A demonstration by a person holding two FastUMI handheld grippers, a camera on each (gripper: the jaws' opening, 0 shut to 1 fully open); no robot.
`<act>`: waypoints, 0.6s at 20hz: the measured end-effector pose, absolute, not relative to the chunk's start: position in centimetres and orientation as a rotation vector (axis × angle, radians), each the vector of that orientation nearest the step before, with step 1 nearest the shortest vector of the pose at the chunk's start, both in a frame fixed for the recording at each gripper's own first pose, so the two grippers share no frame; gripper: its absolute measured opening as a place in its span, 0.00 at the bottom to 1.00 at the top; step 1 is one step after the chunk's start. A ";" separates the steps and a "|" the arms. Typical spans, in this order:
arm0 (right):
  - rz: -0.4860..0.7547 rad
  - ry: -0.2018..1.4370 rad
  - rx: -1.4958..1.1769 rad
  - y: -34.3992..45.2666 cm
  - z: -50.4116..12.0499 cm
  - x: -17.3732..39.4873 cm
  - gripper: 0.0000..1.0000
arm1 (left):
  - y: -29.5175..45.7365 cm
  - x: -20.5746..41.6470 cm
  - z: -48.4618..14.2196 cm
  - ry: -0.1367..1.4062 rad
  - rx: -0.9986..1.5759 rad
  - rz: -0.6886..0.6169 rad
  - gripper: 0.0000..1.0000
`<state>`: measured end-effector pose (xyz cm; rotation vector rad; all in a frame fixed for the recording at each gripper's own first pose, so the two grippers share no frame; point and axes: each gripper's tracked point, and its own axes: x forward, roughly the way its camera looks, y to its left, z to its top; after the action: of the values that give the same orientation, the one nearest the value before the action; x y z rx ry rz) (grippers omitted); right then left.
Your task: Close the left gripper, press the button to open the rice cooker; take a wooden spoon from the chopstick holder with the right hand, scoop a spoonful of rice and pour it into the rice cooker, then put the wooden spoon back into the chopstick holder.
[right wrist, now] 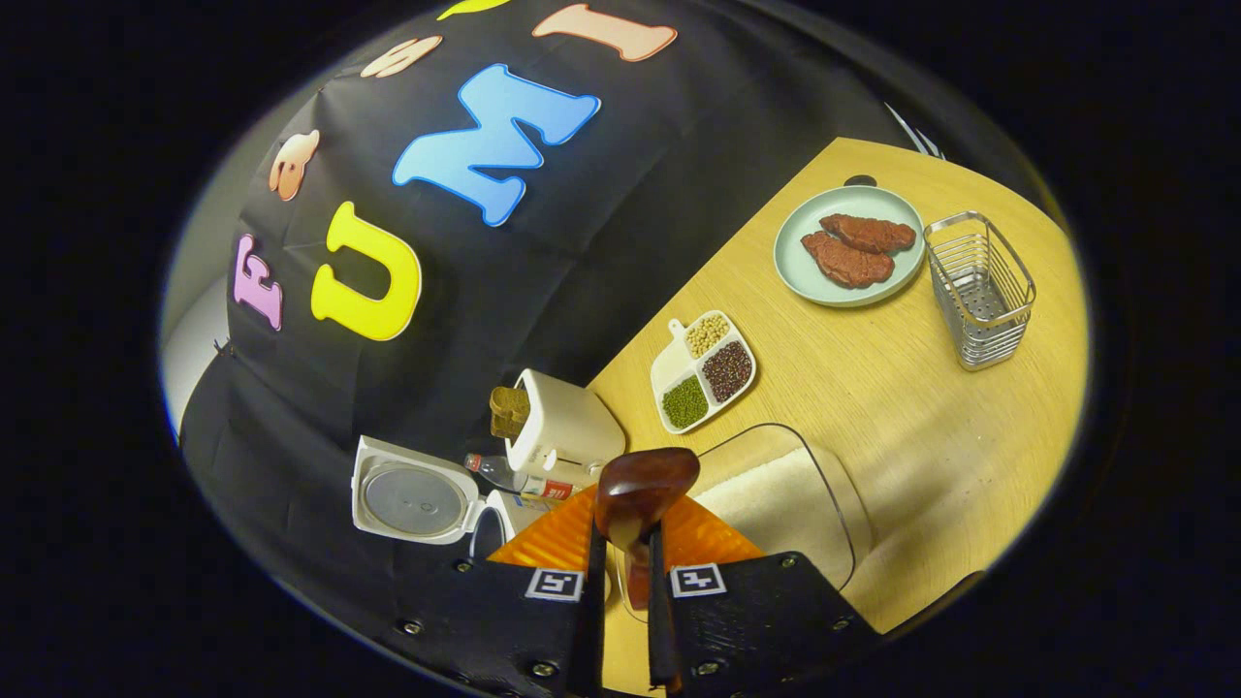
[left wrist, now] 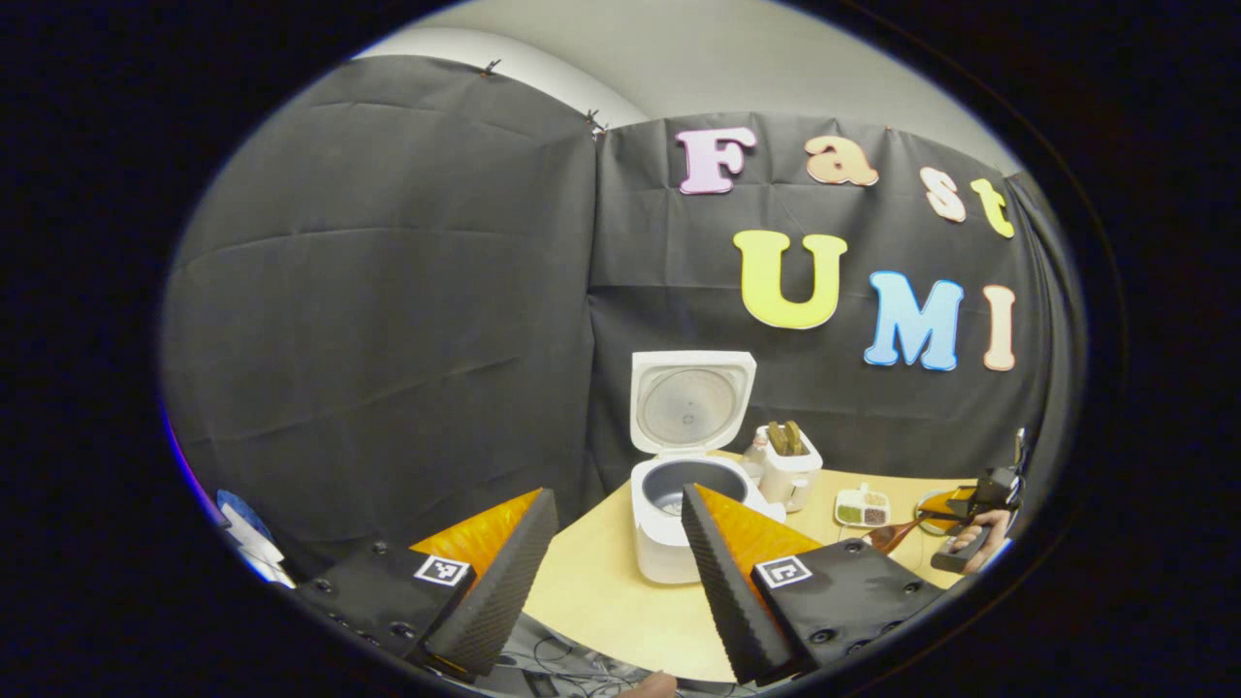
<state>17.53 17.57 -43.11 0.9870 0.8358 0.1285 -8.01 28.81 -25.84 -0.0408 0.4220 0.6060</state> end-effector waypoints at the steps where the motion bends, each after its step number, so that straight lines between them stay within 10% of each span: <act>1: 0.135 0.830 1.017 18.0 -42.5 17.7 0.18 | 29.0 -8.3 -25.7 0.421 -0.040 0.610 0.86; 12: 0.401 0.748 1.034 32.9 -31.6 21.3 0.18 | 32.8 -11.7 -25.1 0.402 -0.054 0.709 0.92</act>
<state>21.34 32.87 -31.57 1.0336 0.7481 0.4005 -11.72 32.83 -25.10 -0.0545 0.4015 0.7090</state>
